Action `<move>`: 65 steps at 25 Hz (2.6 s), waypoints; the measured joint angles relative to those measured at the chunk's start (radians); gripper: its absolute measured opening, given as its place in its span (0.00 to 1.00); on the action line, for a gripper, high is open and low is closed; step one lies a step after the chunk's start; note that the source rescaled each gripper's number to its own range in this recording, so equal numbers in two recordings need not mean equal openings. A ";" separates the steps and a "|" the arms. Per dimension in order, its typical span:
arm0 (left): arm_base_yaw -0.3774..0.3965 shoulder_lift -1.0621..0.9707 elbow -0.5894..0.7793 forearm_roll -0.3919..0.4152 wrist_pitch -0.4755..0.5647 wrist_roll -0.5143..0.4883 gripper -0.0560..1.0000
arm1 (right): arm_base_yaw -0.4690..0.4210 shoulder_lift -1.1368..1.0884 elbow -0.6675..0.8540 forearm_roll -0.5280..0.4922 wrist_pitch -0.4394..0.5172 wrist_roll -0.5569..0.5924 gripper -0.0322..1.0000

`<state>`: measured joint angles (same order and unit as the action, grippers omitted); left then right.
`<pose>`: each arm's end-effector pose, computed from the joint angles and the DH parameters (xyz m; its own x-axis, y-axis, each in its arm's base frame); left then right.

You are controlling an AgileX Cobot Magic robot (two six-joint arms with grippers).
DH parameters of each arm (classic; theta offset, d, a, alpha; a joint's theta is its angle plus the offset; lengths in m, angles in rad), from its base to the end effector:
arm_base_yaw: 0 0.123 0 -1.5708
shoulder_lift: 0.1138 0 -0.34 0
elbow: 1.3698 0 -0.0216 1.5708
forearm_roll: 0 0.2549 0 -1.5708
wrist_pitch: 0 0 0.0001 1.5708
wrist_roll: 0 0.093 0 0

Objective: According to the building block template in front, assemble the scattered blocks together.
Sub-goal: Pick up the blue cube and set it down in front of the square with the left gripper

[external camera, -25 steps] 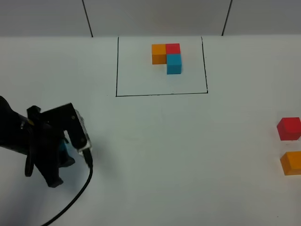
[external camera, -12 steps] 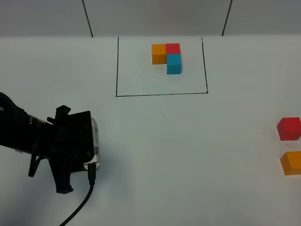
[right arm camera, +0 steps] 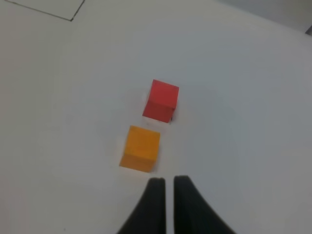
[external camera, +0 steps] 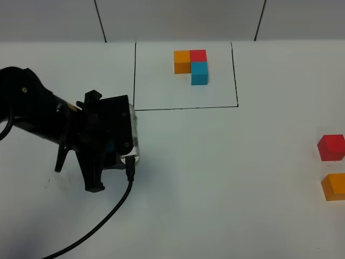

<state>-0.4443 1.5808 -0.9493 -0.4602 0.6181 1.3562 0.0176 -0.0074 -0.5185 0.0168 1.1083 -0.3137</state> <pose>0.2705 -0.1553 0.2663 -0.0278 0.8974 -0.4404 0.9607 0.1457 0.2362 -0.0603 0.0003 0.2792 -0.4437 -0.3093 -0.8411 -0.1726 0.9505 -0.2584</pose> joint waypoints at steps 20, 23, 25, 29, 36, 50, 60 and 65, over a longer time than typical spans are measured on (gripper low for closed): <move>-0.171 0.408 -0.358 0.052 0.066 -0.102 0.56 | 0.000 0.000 0.000 0.000 0.000 0.000 0.03; -0.171 0.460 -0.401 0.052 0.065 -0.102 0.56 | 0.000 0.000 0.000 0.000 0.000 0.000 0.03; -0.171 0.491 -0.432 0.052 0.065 -0.102 0.56 | 0.000 0.000 0.000 0.000 0.000 0.000 0.03; -0.175 0.541 -0.482 0.052 0.066 -0.084 0.56 | 0.000 0.000 0.000 0.000 0.000 0.000 0.03; -0.202 0.608 -0.554 0.042 0.070 -0.061 0.56 | 0.000 0.000 0.000 0.000 0.000 0.000 0.03; -0.206 0.626 -0.560 0.054 0.128 -0.135 0.56 | 0.000 0.000 0.000 0.000 0.000 0.000 0.03; -0.206 0.664 -0.564 0.052 0.119 -0.137 0.56 | 0.000 0.000 0.000 0.000 0.000 0.000 0.03; -0.206 0.666 -0.567 0.047 0.119 -0.138 0.56 | 0.000 0.000 0.000 0.000 0.000 0.000 0.03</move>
<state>-0.6507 2.2470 -1.5159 -0.4135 0.7374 1.2181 0.0176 -0.0074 -0.5185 0.0168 1.1083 -0.3137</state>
